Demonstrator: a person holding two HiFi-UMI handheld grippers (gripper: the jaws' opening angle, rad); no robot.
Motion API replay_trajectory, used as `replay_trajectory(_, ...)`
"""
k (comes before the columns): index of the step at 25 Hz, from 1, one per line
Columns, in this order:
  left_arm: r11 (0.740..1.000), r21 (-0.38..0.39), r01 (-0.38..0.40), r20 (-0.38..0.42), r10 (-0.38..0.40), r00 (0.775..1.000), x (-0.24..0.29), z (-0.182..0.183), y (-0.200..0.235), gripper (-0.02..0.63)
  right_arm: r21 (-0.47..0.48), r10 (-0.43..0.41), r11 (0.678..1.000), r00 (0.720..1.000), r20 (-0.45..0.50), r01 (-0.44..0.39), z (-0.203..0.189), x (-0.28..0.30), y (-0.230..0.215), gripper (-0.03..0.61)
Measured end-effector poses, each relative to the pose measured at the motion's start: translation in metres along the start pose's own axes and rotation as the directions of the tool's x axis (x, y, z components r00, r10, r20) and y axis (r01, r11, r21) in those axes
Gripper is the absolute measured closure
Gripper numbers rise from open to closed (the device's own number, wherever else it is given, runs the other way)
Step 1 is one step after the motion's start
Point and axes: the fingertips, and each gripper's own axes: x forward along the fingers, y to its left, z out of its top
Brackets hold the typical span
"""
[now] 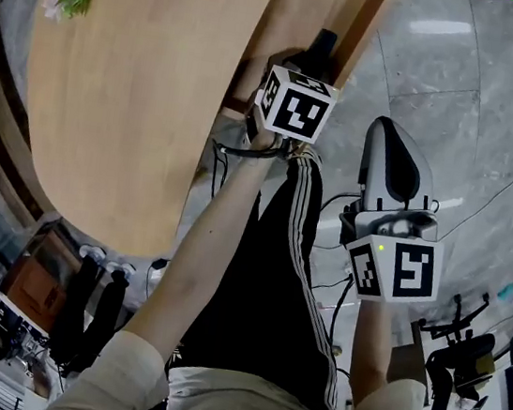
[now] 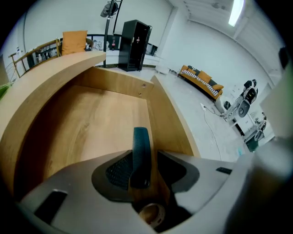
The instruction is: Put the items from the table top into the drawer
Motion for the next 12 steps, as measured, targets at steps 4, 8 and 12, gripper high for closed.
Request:
replay_trajectory(4, 1.000, -0.006, -0.008, 0.065, 0.008, 0.998, -0.025, 0.016, 0.001, 0.459, -0.025, 0.007, 1.000, 1.000, 0.003, -0.007, 0.013, 0.004, 0.011, 0.572)
replay_trajectory(8, 1.000, -0.029, -0.004, 0.264, 0.012, 0.965, -0.095, 0.057, 0.007, 0.607, -0.058, 0.036, 0.998, 0.999, 0.023, -0.034, 0.043, 0.009, 0.031, 0.573)
replay_trajectory(12, 0.991, -0.133, -0.001, 0.451, 0.062, 0.890, -0.204, 0.083, 0.027, 0.607, -0.101, 0.088, 0.991, 0.995, 0.040, -0.084, 0.077, 0.011, 0.071, 0.572)
